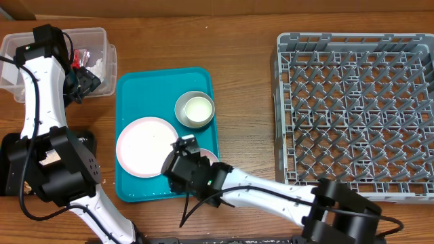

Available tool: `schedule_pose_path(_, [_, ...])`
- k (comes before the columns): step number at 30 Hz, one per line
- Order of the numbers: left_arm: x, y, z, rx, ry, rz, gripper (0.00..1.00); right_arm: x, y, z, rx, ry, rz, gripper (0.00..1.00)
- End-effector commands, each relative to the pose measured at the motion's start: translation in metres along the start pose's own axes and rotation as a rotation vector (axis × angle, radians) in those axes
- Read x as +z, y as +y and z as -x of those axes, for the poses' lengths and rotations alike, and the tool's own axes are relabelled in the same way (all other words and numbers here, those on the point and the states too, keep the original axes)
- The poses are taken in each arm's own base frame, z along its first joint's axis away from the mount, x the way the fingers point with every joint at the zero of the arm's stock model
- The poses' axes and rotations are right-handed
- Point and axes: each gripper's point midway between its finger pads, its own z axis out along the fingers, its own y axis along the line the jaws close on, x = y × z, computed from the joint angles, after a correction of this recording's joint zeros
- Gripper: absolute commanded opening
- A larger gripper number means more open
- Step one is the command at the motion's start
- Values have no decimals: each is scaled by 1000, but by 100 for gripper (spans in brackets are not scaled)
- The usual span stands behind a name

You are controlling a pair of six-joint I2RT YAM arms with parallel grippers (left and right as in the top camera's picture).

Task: Sort waste into correct bins and load items into the dishwasher
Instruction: 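Grasp the pink bowl on the teal tray with the right gripper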

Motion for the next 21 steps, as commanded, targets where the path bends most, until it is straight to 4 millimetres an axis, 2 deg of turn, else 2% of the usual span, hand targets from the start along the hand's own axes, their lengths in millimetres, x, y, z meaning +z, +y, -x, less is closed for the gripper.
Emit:
schedule_pose_path(1, [1, 3, 1, -16, -1, 8, 100, 0, 11, 6, -9, -35, -3, 58])
schedule_pose_path(6, [1, 3, 1, -16, -1, 8, 100, 0, 18, -3, -31, -25, 5, 43])
schedule_pose_path(11, [1, 3, 1, -16, -1, 8, 100, 7, 19, -16, -56, -17, -16, 43])
schedule_pose_path(18, [1, 3, 1, -16, -1, 8, 100, 9, 16, -16, -59, -25, -33, 39])
schedule_pose_path(21, [1, 3, 1, -16, -1, 8, 100, 8, 18, -14, -58, -30, -29, 27])
